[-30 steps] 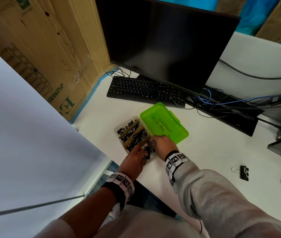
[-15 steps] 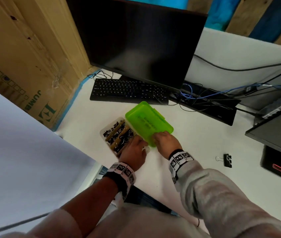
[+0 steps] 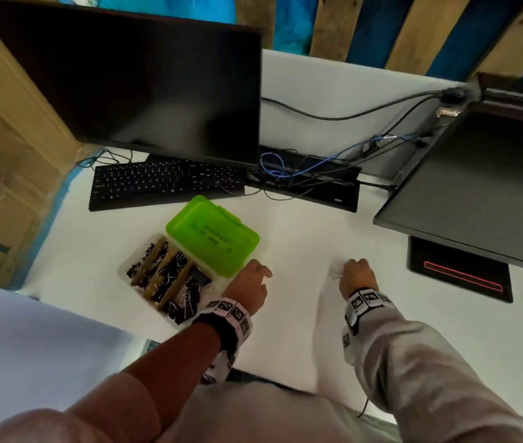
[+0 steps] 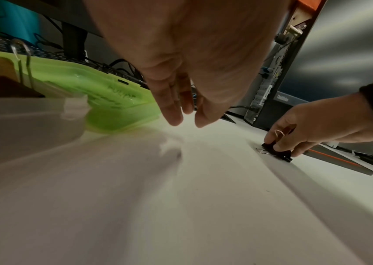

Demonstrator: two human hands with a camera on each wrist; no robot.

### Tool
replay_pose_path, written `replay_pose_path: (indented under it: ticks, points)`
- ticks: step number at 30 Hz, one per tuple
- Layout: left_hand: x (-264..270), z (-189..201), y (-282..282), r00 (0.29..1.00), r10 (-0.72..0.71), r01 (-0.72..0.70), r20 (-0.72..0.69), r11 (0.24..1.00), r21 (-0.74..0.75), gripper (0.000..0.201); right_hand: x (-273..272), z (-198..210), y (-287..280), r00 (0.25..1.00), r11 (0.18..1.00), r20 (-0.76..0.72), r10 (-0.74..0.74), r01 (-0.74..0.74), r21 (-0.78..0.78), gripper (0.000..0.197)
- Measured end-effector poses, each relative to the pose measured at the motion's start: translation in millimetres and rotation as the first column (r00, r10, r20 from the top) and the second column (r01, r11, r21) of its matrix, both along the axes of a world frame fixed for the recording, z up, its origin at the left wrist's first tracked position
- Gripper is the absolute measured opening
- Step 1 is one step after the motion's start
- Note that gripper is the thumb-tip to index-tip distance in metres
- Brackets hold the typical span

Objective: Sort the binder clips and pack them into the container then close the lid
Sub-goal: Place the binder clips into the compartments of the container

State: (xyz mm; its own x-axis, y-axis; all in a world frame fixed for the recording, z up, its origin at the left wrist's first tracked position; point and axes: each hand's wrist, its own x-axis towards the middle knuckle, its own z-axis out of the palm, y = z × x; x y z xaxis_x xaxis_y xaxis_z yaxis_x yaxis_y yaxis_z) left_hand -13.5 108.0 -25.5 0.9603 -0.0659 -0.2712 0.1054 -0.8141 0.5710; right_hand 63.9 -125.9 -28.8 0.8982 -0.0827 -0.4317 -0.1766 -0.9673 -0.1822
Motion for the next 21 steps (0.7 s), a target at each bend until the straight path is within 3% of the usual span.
replay_pose_path:
  ticks: [4, 8, 10, 12, 15, 18, 21]
  points:
    - [4, -2, 0, 0.998, 0.03, -0.031, -0.058, 0.999, -0.022, 0.039, -10, 4, 33, 0.988, 0.98, -0.021, 0.152, -0.148, 0.134, 0.021]
    - [-2, 1, 12, 0.987, 0.102, -0.119, -0.124, 0.984, -0.134, 0.069, -16, 20, 82, 0.982, 0.91, -0.028, 0.189, -0.164, 0.381, 0.015]
    - [-6, 6, 23, 0.989, 0.121, -0.133, -0.084, 0.979, -0.156, 0.075, -19, 29, 107, 0.977, 0.855, -0.024, 0.21, -0.172, 0.49, 0.012]
    - [-11, 11, 36, 0.99, 0.143, -0.137, 0.016, 0.973, -0.183, 0.067, -23, 37, 131, 0.966, 0.793, -0.035, 0.255, -0.188, 0.579, 0.012]
    - [-25, 14, 61, 0.969, 0.138, -0.103, 0.205, 0.98, -0.172, 0.047, -31, 45, 164, 0.939, 0.736, 0.0, 0.345, -0.27, 0.621, 0.021]
    - [-46, 12, 88, 0.964, 0.139, -0.122, 0.226, 0.989, -0.087, 0.051, -37, 43, 190, 0.905, 0.705, 0.013, 0.426, -0.341, 0.623, 0.026]
    - [-64, 10, 110, 0.959, 0.145, -0.135, 0.242, 0.989, -0.059, 0.054, -44, 35, 210, 0.877, 0.734, -0.001, 0.48, -0.401, 0.548, 0.03]
